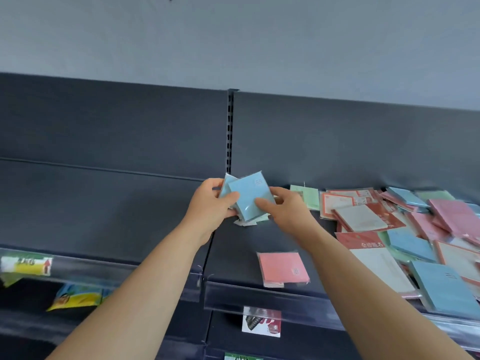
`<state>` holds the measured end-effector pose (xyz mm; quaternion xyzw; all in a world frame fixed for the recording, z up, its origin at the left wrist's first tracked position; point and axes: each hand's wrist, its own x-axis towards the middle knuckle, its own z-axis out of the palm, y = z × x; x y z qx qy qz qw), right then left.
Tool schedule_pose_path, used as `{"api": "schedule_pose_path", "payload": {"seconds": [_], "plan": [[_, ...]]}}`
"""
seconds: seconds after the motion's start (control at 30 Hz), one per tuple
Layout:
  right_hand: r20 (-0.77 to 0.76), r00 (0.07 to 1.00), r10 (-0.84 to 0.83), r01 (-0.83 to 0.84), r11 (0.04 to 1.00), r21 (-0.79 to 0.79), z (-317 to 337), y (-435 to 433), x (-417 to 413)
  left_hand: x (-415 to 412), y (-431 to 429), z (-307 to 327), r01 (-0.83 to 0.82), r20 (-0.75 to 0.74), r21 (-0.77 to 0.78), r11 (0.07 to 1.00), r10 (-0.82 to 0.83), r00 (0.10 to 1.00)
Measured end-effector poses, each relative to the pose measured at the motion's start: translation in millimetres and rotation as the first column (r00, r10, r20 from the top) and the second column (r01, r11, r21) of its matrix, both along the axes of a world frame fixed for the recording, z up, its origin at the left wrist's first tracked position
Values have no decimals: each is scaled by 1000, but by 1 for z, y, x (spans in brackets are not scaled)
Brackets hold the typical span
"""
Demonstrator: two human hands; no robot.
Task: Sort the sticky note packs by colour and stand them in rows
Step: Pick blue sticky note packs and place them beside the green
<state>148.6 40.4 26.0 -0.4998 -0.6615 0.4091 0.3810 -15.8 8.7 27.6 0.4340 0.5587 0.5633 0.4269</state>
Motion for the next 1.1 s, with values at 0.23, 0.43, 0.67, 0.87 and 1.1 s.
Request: {"api": "schedule_pose_path", "payload": {"seconds": [0.23,0.43,0.67,0.87,1.1], "plan": [[-84,987,136,-140,989,-44,10,-13,-97,-91,-32,5,-104,29,-22,994,105,994],[-133,963,234,-241,970,-34,13,-32,-204,-196,-66,7,-202,-23,-18,979,202,979],[-180,951,249,-261,965,-42,9,-62,-350,-333,-116,14,-321,-202,-42,946,307,930],[-194,956,220,-245,962,-120,-4,-74,-445,-423,-135,9,-385,-341,-46,922,348,873],[-137,962,238,-257,956,-143,-16,-54,-522,-499,-113,-3,-436,-400,-80,897,372,838]]}}
